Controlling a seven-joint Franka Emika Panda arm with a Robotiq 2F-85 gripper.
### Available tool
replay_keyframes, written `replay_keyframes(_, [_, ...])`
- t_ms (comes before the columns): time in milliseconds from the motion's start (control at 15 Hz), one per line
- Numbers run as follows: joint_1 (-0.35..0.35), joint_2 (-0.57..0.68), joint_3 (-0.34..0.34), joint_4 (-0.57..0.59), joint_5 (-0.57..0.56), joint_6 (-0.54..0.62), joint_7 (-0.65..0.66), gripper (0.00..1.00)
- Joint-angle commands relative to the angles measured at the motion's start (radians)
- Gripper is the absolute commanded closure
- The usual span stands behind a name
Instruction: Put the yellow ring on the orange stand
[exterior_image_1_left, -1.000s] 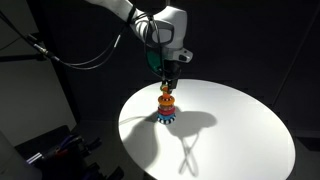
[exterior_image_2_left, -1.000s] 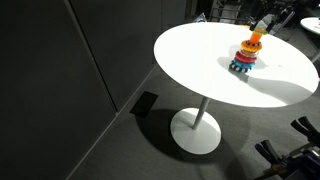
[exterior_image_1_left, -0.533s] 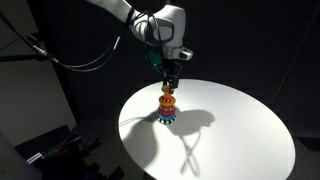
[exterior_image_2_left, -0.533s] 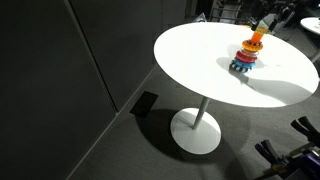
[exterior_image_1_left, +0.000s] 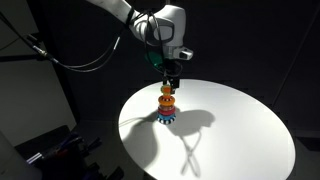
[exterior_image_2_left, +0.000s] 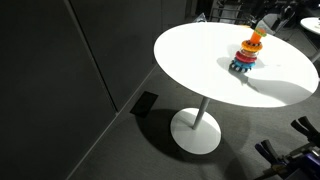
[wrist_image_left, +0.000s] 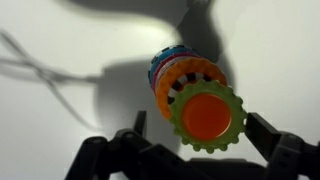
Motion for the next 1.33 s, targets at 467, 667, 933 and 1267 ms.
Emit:
replay_keyframes(467, [-0.009,-0.01,0.003,0.012,0.04,-0.001,-0.025,0.0])
replay_keyframes(667, [-0.009,-0.012,0.005,0.008,0.057,0.015,-0.034,0.0])
replay_keyframes(933, [-0.015,-0.02,0.004,0.003,0.075,0.029,-0.04,0.0])
replay_keyframes(1267, [-0.024,-0.034,0.0,-0.005,0.095,0.032,-0.05,0.0])
